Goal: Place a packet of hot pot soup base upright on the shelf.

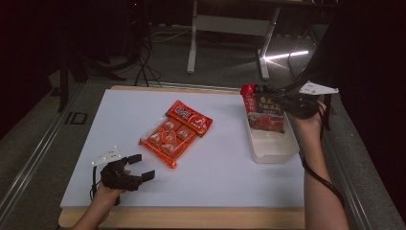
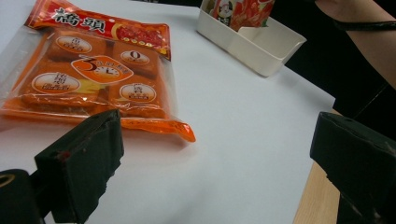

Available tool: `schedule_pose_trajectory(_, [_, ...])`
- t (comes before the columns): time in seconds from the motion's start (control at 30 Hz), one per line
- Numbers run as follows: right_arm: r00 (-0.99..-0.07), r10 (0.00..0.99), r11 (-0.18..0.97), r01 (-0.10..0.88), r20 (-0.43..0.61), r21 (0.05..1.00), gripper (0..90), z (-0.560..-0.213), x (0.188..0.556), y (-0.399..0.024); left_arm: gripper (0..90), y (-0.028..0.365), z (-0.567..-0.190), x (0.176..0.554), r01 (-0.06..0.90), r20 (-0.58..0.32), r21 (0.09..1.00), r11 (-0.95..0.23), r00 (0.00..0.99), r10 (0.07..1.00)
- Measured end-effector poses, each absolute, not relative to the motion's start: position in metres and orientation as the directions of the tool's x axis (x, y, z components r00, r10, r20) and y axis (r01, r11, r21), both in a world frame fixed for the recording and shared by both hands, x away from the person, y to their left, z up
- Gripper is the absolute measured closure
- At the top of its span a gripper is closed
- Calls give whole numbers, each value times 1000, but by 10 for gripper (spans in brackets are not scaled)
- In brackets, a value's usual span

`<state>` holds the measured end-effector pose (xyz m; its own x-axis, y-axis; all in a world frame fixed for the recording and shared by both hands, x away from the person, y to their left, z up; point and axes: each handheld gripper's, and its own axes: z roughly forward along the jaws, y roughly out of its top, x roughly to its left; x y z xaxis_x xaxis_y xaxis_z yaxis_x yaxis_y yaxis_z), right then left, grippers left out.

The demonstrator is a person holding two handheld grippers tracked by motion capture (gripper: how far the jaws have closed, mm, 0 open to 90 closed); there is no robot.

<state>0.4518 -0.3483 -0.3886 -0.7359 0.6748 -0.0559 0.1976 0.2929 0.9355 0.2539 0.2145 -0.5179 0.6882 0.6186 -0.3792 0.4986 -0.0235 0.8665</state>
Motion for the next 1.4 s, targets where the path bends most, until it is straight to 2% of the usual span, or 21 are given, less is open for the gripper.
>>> schedule_pose_trajectory(0.17, [-729, 685, 232, 218, 0, 948, 717, -396, 451, -357, 34, 215, -518, 254, 501, -380, 865, -23, 684, 622])
schedule_pose_trajectory(0.53, [-708, 706, 177, 196, 15, 965, 696, -407, 447, -366, 34, 216, -518, 254, 500, -380, 865, -22, 684, 623])
schedule_pose_trajectory(0.67, [-691, 723, 201, 246, 26, 948, 679, -417, 449, -367, 34, 216, -518, 254, 501, -378, 865, -25, 685, 622])
schedule_pose_trajectory(0.73, [-683, 727, 145, 252, 70, 957, 673, -422, 446, -373, 34, 216, -518, 254, 500, -377, 866, -26, 685, 623])
schedule_pose_trajectory(0.8, [-671, 738, 135, 249, 71, 959, 665, -425, 442, -375, 34, 216, -519, 255, 504, -383, 863, -22, 682, 623])
schedule_pose_trajectory(1.0, [-579, 809, 101, 306, 101, 947, 549, -419, 432, -380, 34, 216, -518, 255, 497, -369, 867, -32, 684, 629])
schedule_pose_trajectory(1.17, [-586, 802, 61, 270, 114, 961, 456, -401, 416, -378, 35, 217, -519, 255, 485, -349, 874, -40, 683, 642])
schedule_pose_trajectory(1.4, [-589, 807, 108, 224, 47, 969, 351, -377, 391, -360, 43, 218, -520, 257, 485, -351, 874, -37, 682, 642])
